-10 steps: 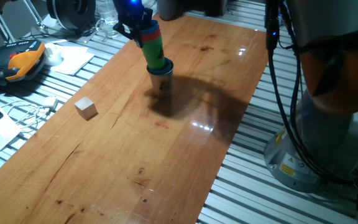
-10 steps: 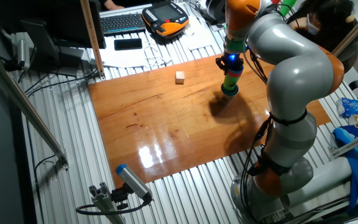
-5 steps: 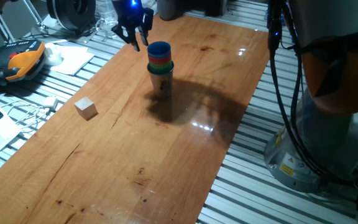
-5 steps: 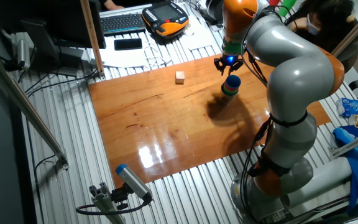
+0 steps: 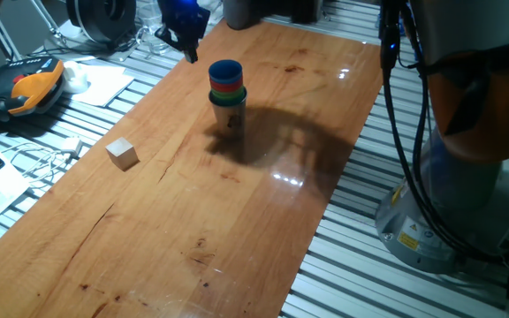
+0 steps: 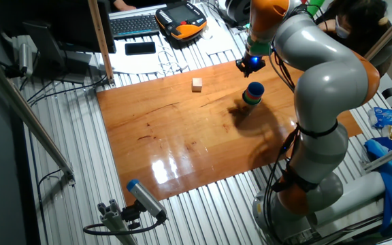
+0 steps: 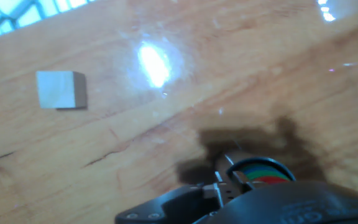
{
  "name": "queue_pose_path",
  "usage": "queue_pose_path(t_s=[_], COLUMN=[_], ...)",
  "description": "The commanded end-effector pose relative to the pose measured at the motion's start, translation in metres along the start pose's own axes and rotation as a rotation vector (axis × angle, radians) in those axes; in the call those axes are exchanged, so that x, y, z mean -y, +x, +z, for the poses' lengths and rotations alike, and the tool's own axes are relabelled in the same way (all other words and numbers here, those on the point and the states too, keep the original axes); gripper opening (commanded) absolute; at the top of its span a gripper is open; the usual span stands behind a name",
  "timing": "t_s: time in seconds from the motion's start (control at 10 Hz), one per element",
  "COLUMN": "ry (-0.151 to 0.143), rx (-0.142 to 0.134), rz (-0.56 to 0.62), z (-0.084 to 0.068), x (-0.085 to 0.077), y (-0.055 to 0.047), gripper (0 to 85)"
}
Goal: Stack the cups
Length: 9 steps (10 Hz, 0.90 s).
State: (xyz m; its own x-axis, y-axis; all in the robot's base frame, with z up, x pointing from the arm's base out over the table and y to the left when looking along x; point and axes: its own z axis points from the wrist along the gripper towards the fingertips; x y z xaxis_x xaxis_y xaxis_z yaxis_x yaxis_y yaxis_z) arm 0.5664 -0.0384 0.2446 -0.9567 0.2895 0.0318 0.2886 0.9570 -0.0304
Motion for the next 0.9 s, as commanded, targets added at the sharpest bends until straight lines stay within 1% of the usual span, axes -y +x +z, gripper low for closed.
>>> queue_pose_path(t_s=[0.0, 0.1, 0.2, 0.3, 0.4, 0.5, 0.6, 0.8], ry=[-0.006, -0.01, -0.018, -0.019, -0.022, -0.036, -0.051, -0.053], rx=[0.016, 0.035, 0.036, 0.036, 0.041, 0.039, 0.037, 0.04], rz=[-0.016, -0.042, -0.045, -0.045, -0.053, -0.059, -0.066, -0.075], z=[0.0, -0.001, -0.004, -0.006, -0.005, -0.003, -0.002, -0.002], x=[0.0, 0.0, -0.001, -0.003, -0.006, -0.007, -0.008, -0.009], y=[-0.001, -0.004, -0.008, -0.011, -0.014, -0.016, -0.017, -0.017], gripper=[0.0, 0.0, 0.0, 0.0, 0.0, 0.0, 0.0, 0.0])
